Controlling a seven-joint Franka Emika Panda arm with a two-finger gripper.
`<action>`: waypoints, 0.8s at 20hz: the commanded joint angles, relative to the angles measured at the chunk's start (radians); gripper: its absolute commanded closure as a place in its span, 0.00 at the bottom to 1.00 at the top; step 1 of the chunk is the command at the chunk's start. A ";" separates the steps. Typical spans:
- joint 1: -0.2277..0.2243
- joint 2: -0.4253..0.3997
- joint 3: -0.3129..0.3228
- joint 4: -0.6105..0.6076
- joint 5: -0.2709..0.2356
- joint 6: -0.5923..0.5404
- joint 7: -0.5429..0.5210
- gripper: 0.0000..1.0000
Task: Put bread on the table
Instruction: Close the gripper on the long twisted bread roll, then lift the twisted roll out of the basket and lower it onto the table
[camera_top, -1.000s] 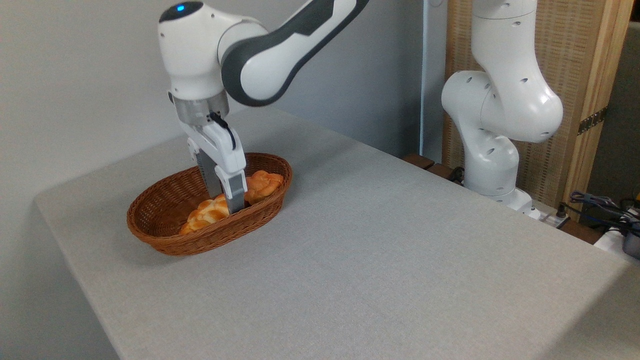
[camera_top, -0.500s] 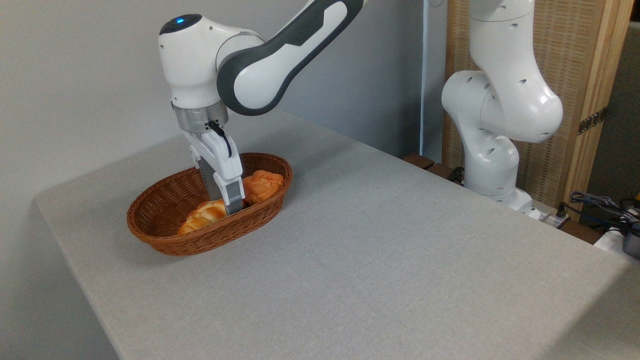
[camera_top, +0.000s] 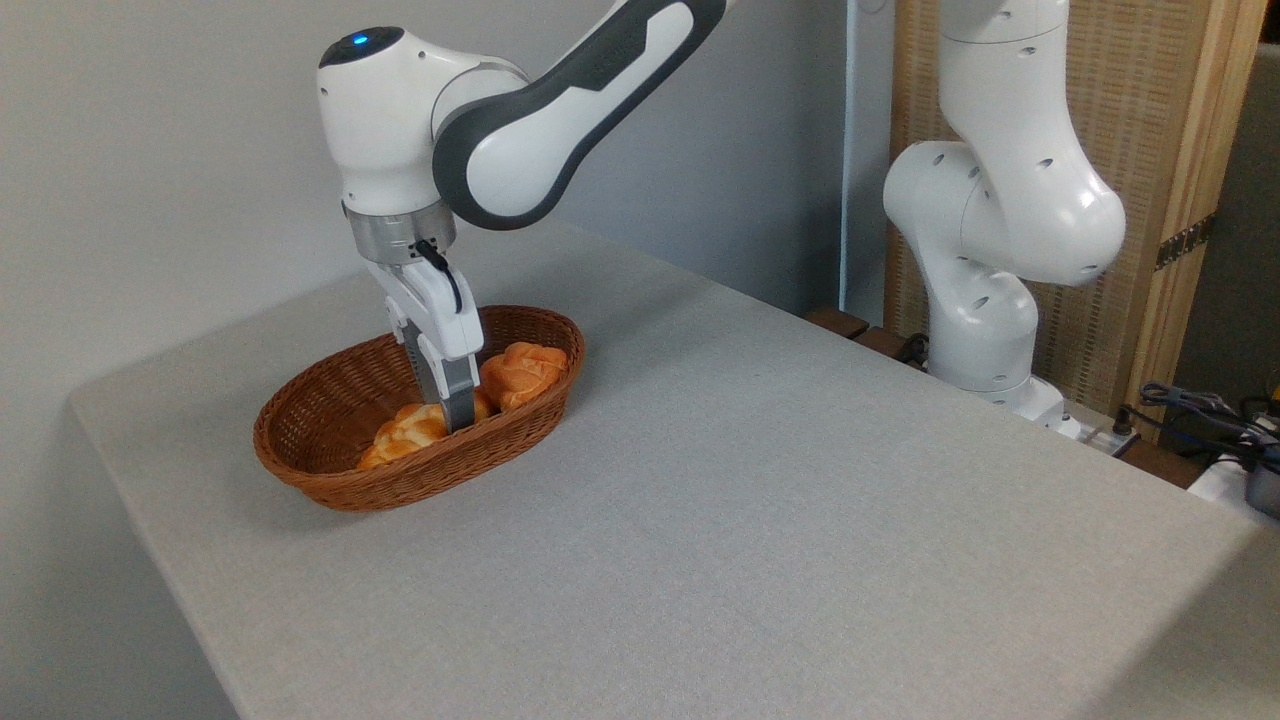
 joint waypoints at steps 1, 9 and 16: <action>-0.002 -0.008 0.008 0.016 0.006 0.011 -0.019 0.64; 0.004 -0.022 0.048 0.161 -0.072 -0.137 -0.030 0.68; 0.008 -0.042 0.126 0.224 -0.065 -0.240 0.013 0.65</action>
